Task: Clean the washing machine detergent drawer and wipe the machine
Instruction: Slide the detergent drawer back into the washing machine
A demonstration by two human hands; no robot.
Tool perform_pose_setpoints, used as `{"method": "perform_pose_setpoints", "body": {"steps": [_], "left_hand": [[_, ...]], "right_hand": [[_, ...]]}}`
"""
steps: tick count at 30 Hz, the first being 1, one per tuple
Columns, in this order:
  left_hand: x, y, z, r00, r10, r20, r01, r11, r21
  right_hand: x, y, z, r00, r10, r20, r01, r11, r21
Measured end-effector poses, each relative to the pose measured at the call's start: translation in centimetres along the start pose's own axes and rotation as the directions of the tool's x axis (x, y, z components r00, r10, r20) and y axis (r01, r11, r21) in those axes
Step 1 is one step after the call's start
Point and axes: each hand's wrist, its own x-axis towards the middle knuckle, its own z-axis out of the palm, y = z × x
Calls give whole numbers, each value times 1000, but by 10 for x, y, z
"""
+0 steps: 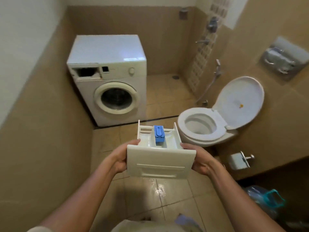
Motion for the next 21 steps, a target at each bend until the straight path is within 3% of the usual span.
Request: {"method": "perform_pose_setpoints", "body": {"steps": [4, 8, 11, 18, 21], "left_hand": [[-9, 22, -53, 993, 108, -46, -110, 993, -47], [-6, 46, -94, 982, 126, -140, -150, 972, -181], [4, 70, -114, 976, 152, -156, -179, 967, -182], [43, 144, -155, 915, 163, -369, -274, 922, -272], [61, 177, -172, 900, 205, -384, -325, 904, -278]], "right_hand": [[43, -21, 56, 993, 21, 117, -18, 1000, -25], [83, -51, 103, 968, 23, 251, -5, 997, -75], [118, -73, 129, 944, 35, 329, -2, 995, -101], [195, -145, 188, 917, 34, 398, 43, 982, -184], [228, -174, 204, 884, 35, 467, 56, 982, -180]]}}
